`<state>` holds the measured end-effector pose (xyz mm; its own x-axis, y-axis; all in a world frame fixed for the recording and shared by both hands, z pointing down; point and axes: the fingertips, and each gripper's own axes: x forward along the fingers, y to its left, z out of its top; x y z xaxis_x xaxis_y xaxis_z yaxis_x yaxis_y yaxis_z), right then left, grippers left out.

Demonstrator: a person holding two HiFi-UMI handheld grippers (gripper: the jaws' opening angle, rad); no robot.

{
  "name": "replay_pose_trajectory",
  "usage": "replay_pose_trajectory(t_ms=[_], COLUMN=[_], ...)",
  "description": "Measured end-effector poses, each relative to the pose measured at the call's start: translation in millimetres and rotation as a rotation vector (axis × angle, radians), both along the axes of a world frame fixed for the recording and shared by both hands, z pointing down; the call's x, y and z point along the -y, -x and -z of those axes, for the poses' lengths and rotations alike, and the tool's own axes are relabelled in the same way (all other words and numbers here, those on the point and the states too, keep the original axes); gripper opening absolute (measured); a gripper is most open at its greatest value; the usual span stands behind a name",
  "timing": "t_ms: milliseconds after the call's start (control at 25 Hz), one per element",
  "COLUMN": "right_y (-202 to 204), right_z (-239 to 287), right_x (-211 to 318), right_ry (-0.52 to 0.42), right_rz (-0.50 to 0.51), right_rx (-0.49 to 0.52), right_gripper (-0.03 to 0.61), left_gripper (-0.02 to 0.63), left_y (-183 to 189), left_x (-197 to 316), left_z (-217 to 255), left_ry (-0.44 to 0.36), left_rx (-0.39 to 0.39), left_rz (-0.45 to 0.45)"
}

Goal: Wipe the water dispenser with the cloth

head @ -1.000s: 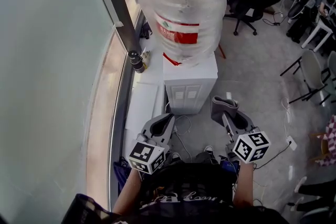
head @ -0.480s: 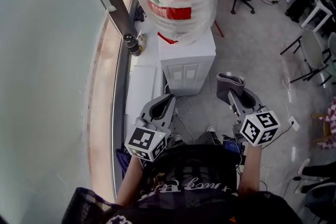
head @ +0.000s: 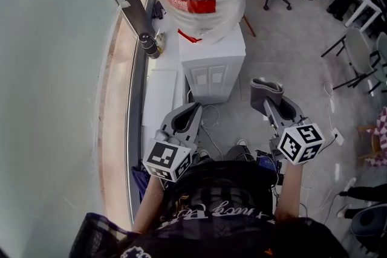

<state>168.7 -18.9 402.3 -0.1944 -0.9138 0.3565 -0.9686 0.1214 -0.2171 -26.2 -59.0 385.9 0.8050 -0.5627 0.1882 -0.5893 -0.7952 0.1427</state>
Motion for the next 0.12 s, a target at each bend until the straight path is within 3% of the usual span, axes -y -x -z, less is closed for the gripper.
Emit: replay_pose_trajectory(t_ms=[120], right_y=[0.0], right_z=[0.8], right_x=[-3.5], right_ry=[-0.004], right_rz=[-0.002], right_rx=[-0.001], right_gripper=[0.106], left_gripper=[0.02], left_y=[0.5], left_x=[-2.7], left_z=[-1.7], left_ry=[-0.003], left_rx=[0.009], left_rz=[-0.003])
